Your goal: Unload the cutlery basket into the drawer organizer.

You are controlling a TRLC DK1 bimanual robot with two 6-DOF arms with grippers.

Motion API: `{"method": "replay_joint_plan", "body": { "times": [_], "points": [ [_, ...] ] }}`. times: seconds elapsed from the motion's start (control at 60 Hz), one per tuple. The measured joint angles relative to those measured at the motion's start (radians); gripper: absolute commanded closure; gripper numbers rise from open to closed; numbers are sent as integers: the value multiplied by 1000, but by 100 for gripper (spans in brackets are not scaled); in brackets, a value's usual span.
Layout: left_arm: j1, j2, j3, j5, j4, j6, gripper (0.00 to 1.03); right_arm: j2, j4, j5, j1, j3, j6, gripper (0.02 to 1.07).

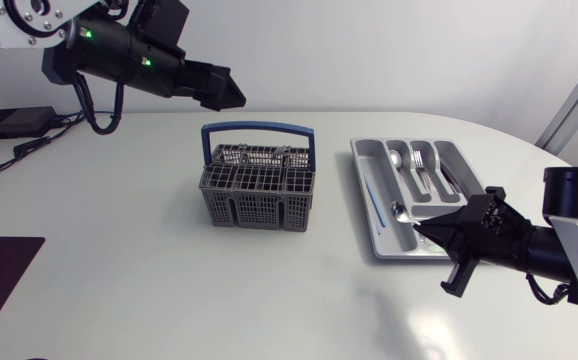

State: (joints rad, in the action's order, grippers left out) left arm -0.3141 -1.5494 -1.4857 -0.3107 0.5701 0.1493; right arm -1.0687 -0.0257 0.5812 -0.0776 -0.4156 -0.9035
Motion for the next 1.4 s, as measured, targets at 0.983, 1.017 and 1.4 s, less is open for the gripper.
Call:
{"method": "replay_joint_plan", "body": {
  "times": [0.983, 1.017, 1.4],
  "points": [
    [10, 111, 177, 111, 54, 166, 5, -593, -163, -19, -337, -319, -766, 101],
    [10, 111, 178, 111, 55, 166, 5, -595, -163, -29, -337, -319, -776, 101],
    [10, 111, 179, 111, 61, 166, 5, -600, -158, -55, -339, -329, -803, 52]
  ]
}}
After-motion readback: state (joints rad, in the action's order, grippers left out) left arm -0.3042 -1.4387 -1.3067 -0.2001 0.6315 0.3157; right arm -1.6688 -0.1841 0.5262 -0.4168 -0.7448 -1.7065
